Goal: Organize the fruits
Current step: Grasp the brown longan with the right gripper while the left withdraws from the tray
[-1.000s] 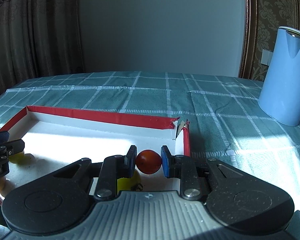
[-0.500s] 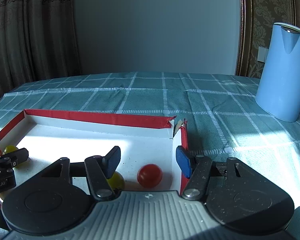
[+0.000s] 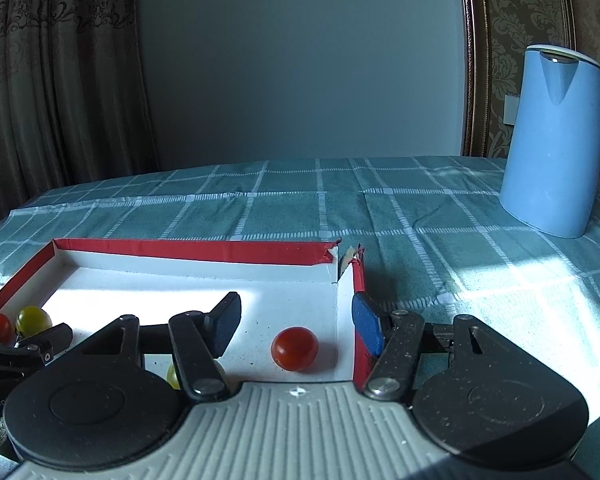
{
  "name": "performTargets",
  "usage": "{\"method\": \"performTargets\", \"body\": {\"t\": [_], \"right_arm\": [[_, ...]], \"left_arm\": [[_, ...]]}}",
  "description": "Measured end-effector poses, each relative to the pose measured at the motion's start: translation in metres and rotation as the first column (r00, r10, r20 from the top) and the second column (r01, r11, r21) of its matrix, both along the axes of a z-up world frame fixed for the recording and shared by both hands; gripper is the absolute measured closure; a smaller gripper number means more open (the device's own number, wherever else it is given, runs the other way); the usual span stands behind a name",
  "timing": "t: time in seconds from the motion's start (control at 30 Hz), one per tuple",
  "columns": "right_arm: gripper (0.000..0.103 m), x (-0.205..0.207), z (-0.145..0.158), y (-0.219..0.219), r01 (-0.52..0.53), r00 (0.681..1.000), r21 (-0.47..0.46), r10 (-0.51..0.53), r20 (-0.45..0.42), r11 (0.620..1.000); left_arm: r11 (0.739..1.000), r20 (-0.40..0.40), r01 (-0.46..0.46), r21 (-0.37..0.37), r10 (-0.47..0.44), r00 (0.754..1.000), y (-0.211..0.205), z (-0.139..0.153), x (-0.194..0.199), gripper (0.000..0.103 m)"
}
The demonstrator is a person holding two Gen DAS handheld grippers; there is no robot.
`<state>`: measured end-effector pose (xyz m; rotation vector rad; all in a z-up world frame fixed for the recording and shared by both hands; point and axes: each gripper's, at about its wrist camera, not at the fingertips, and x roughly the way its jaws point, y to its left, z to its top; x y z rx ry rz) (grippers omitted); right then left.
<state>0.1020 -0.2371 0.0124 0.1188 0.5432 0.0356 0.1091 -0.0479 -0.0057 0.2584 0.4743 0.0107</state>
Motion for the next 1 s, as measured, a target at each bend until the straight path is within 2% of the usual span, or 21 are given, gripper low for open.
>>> {"method": "performTargets", "body": {"t": [0.1, 0.23, 0.4, 0.63, 0.8, 0.9, 1.0], "right_arm": [[0.042, -0.017, 0.006, 0.001, 0.005, 0.999, -0.032, -0.004, 0.048, 0.999], [0.042, -0.040, 0.015, -0.002, -0.036, 0.996, 0.030, 0.034, 0.078, 0.999], [0.042, -0.065, 0.014, 0.011, -0.124, 0.990, 0.058, 0.120, 0.076, 0.991], [0.042, -0.102, 0.009, 0.046, -0.281, 0.958, 0.017, 0.280, 0.066, 0.959], [0.043, -0.120, 0.004, 0.070, -0.351, 0.934, -0.065, 0.354, 0.047, 0.934], [0.043, -0.124, 0.005, 0.073, -0.374, 0.925, -0.051, 0.376, 0.051, 0.926], [0.043, -0.122, 0.002, 0.080, -0.405, 0.913, -0.076, 0.407, 0.017, 0.911]], "left_arm": [[1.000, 0.029, -0.009, 0.002, 0.009, 1.000, 0.003, 0.002, -0.008, 0.000], [1.000, 0.037, -0.016, -0.018, 0.017, 0.999, 0.011, 0.006, -0.020, 0.000], [0.999, 0.042, -0.013, -0.042, 0.014, 0.999, 0.021, 0.009, -0.042, 0.000], [0.994, 0.069, -0.029, -0.107, 0.037, 0.997, 0.043, 0.016, -0.074, 0.000], [0.986, 0.052, -0.062, -0.154, 0.070, 0.996, 0.057, 0.017, -0.082, 0.000], [0.985, 0.044, -0.068, -0.161, 0.076, 0.996, 0.061, 0.016, -0.085, 0.000], [0.987, 0.044, -0.060, -0.148, 0.067, 0.997, 0.058, 0.015, -0.086, 0.000]]}}
